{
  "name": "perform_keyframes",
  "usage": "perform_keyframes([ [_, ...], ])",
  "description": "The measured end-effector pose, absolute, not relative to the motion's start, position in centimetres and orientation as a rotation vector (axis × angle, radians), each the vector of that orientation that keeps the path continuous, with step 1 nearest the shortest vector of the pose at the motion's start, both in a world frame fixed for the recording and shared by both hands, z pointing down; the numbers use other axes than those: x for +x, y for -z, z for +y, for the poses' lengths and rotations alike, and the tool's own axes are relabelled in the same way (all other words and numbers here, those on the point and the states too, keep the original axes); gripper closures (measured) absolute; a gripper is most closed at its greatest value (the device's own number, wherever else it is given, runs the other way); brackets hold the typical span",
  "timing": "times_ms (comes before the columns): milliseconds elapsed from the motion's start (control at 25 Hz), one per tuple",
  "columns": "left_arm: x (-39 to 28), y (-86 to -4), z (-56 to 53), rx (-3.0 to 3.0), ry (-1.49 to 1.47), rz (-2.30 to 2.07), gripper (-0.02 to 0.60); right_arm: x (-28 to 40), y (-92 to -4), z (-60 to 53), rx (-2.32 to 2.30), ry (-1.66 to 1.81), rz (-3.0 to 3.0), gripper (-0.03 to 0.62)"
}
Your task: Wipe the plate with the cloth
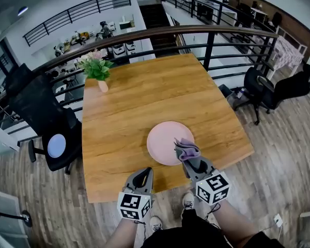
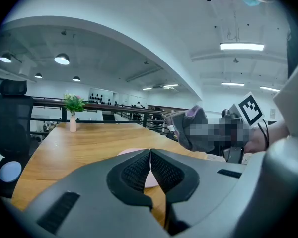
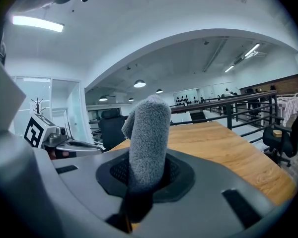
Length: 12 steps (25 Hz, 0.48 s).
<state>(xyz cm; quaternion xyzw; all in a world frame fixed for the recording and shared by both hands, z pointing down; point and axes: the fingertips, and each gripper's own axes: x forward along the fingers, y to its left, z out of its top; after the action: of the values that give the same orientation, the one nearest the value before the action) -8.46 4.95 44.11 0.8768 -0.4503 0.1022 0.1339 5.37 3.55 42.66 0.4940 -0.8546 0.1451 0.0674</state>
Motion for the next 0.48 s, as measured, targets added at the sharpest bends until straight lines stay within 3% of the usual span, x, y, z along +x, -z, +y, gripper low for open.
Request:
perform_keyframes([
  [480,-7.2,-46.9,-0.6,2.370,-0.275,-1.464,0.558,6.7,-44.4,-3.7,1.282,-0.432,-2.631,0.523],
])
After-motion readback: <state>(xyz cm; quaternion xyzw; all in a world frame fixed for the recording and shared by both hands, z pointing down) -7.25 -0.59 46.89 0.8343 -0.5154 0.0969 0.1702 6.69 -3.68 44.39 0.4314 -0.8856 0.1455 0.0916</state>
